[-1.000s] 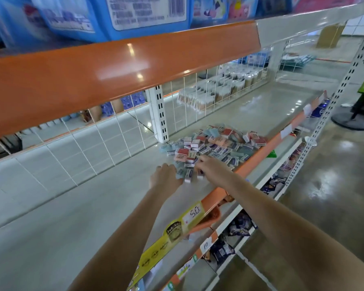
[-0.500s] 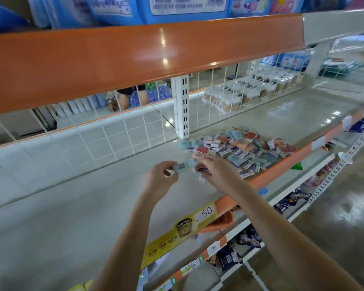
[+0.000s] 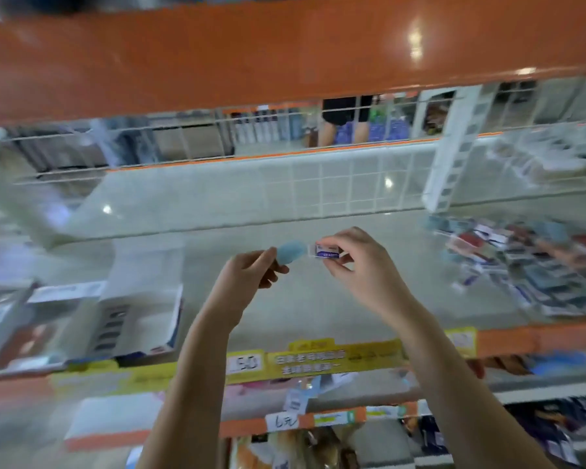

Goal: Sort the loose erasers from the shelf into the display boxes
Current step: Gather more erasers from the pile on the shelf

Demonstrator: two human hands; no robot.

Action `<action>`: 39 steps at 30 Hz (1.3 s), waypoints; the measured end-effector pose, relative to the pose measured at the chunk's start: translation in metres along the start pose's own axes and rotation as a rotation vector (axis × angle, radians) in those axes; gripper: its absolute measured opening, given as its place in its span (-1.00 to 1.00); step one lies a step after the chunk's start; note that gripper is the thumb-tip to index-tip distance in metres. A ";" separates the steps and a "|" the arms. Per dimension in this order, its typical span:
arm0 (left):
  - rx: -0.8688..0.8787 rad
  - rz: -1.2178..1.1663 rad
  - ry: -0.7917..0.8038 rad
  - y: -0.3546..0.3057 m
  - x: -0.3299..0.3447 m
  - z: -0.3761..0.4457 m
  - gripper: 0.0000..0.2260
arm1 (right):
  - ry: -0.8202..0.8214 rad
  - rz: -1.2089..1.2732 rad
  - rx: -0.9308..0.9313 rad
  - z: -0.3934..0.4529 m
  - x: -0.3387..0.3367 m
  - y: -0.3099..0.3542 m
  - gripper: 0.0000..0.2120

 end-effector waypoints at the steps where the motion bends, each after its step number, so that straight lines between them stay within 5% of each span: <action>1: -0.005 -0.015 -0.033 -0.004 -0.015 -0.005 -0.74 | 0.017 0.014 -0.021 0.004 0.008 0.013 -0.75; 10: 0.002 0.040 -0.189 -0.029 -0.154 -0.034 -0.75 | 0.110 0.080 -0.171 0.031 0.081 0.127 -0.73; 19: -0.014 0.186 -0.058 -0.030 -0.257 -0.036 -0.71 | 0.269 -0.097 -0.198 0.036 0.141 0.205 -0.76; 28: -0.074 0.388 0.171 -0.010 -0.290 -0.032 -0.81 | 0.512 -0.300 -0.155 0.023 0.173 0.222 -0.84; 39: -0.112 0.419 0.223 -0.007 -0.298 -0.034 -0.88 | 0.765 -0.329 -0.131 0.024 0.185 0.214 -0.75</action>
Point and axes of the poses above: each hand's wrist, its own z-axis towards the middle knuckle, its own x-axis out of the palm, y = z × x, the point moved 1 cm from there along z, towards the middle knuckle, and after that the axes turned 13 degrees about -z, right-handed, at the moved point
